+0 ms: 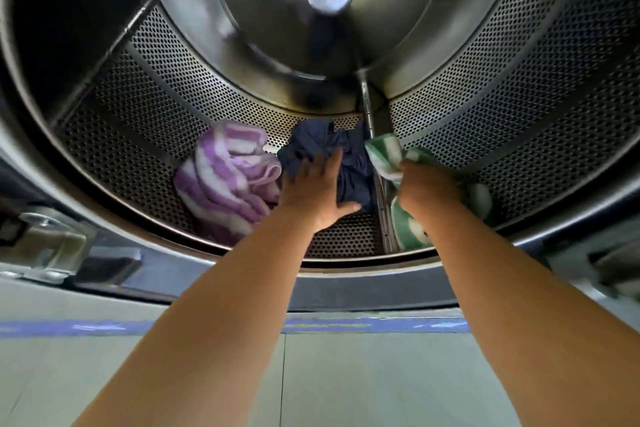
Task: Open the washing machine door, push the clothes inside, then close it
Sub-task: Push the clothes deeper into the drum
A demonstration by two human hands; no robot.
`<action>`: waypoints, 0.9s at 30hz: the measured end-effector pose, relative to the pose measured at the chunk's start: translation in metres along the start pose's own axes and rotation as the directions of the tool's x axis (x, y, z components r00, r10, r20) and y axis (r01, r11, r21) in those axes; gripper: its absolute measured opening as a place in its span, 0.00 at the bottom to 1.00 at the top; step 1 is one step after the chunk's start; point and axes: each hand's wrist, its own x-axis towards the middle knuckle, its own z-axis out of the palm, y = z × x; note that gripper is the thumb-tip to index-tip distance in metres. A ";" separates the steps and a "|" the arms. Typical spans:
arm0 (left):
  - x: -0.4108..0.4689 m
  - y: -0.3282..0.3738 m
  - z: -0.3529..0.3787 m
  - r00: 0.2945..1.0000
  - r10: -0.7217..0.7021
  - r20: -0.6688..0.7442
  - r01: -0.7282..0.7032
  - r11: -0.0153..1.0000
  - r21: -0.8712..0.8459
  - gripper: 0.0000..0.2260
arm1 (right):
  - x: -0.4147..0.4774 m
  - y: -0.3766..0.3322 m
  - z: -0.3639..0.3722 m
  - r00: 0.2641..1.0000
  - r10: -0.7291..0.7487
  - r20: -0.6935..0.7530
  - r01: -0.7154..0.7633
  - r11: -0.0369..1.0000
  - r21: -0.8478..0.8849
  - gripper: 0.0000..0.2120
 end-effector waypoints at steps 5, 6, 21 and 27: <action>0.010 0.048 0.009 0.976 0.198 0.091 -0.182 0.970 -0.160 0.48 | -0.008 0.001 -0.031 0.983 0.171 -0.067 -0.179 0.975 -0.130 0.22; 0.013 0.055 0.012 0.968 0.222 0.115 -0.206 0.969 -0.137 0.46 | -0.013 0.003 -0.036 0.980 0.189 -0.055 -0.197 0.954 -0.226 0.24; 0.001 0.058 0.024 0.912 0.392 0.117 -0.389 0.920 -0.050 0.43 | -0.015 0.022 -0.042 0.949 0.245 0.197 -0.199 0.953 -0.227 0.26; 0.018 0.071 0.022 0.948 0.313 0.061 -0.316 0.892 0.324 0.26 | -0.014 0.026 -0.037 0.987 0.009 0.160 0.025 0.978 -0.206 0.29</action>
